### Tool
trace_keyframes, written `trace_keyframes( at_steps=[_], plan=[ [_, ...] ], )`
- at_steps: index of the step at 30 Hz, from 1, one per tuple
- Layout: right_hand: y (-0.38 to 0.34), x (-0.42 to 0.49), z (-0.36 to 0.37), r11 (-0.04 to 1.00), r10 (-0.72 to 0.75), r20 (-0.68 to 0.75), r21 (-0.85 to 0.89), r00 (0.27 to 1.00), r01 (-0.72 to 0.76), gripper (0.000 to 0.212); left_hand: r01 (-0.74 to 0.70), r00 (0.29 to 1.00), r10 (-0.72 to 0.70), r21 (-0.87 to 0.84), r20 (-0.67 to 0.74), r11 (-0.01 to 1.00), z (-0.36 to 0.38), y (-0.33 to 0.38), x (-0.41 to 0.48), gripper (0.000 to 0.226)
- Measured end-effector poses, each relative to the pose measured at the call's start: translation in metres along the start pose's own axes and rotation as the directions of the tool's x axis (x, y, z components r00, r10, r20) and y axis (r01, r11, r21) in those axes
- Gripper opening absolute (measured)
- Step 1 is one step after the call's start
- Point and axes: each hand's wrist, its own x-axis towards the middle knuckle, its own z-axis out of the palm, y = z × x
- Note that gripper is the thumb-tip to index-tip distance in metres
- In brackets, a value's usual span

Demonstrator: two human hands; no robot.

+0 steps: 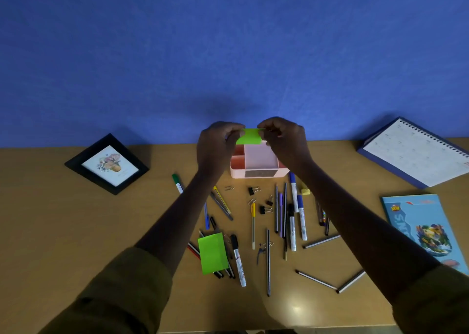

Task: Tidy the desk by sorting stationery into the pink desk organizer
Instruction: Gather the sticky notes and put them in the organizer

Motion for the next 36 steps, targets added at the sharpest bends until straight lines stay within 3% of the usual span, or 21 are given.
trace_keyframes(
  at_steps=[4,20,36],
  plan=[
    [0.002,0.028,0.004,0.997,-0.07,-0.007,-0.019,0.998,0.07,0.015,0.004,1.0,-0.002,0.089,-0.027,0.996,0.002,-0.007,0.023,0.017],
    [0.049,0.06,0.038,0.989,0.047,0.072,-0.144,0.996,-0.036,0.014,-0.016,0.999,0.002,0.305,0.044,0.952,0.038,-0.043,0.037,0.018],
    [0.063,0.052,0.053,0.867,0.031,0.154,-0.496,0.988,0.05,0.02,-0.041,0.988,-0.017,0.363,0.153,0.931,0.055,-0.062,0.035,0.021]
  ],
)
